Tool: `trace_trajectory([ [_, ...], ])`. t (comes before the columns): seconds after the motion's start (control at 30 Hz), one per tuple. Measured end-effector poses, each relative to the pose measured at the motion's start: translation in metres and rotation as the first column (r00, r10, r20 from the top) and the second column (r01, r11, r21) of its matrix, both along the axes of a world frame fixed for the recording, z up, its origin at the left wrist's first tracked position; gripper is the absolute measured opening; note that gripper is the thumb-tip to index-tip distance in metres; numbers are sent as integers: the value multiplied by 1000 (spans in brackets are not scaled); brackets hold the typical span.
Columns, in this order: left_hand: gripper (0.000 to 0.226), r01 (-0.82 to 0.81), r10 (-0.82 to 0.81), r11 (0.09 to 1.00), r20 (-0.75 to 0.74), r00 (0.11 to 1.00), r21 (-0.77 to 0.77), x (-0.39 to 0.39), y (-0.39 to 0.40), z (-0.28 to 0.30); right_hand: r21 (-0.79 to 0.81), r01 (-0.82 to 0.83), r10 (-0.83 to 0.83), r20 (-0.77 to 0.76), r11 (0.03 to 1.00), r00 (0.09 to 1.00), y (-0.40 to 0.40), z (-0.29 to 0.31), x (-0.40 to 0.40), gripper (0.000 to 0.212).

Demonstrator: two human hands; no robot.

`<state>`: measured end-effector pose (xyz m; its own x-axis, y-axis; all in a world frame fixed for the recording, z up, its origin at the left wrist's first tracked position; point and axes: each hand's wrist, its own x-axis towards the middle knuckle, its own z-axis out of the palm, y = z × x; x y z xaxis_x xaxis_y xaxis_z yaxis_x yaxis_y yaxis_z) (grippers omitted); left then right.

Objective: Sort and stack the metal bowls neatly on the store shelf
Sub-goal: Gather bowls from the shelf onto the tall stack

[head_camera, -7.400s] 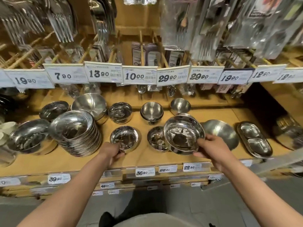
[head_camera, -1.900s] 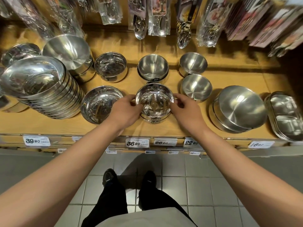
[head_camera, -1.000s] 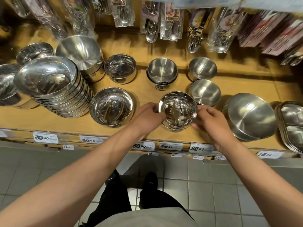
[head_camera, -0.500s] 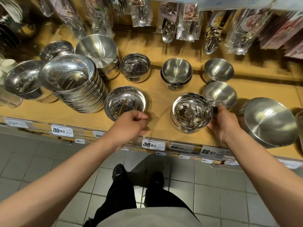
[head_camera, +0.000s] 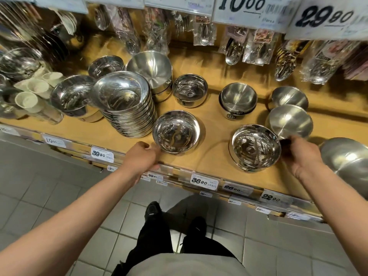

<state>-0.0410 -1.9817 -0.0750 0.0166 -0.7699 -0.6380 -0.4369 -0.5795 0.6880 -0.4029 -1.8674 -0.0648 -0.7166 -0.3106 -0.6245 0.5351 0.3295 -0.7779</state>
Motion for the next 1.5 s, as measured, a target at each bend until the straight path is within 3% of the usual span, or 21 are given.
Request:
trace_trajectory([
  [0.07, 60, -21, 21, 1000, -112, 994, 2, -9, -3, -2, -52, 15, -15, 3, 999, 1000, 1, 6, -3, 14],
  [0.17, 47, -29, 24, 999, -186, 982, -23, -22, -4, -3, -109, -1, 0, -7, 994, 1000, 3, 16, -7, 12],
  [0.4, 41, 41, -37, 999, -197, 980, 21, -38, 6, 5, -102, -179, 170, -85, 979, 982, 8, 49, -6, 14],
  [0.6, 47, 94, -87, 994, -120, 989, 54, 2, 6, 24, -68, -363, 354, -110, 929, 929, 2, 89, 20, 7],
  [0.8, 9, -61, 61, 998, -95, 994, 5, 90, -13, 48, -122, -497, 496, -41, 859, 867, -6, 117, 81, 4],
  [0.93, 11, -177, 172, 981, -64, 983, -81, 135, -36, 60, -115, -579, 586, 46, 807, 809, -22, 114, 136, 9],
  [1.13, 7, -256, 237, 963, -186, 954, -85, 183, -68, 70, -155, -625, 641, 101, 765, 761, -48, 98, 231, 9],
  [1.37, 16, -140, 121, 989, -297, 947, -45, 227, -133, 71, -192, -589, 617, 159, 785, 770, -73, 83, 325, 20],
  [1.5, 30, 17, 16, 996, -379, 925, 84, 231, -164, 69, -191, -520, 550, 163, 832, 819, -75, 74, 365, 18],
])
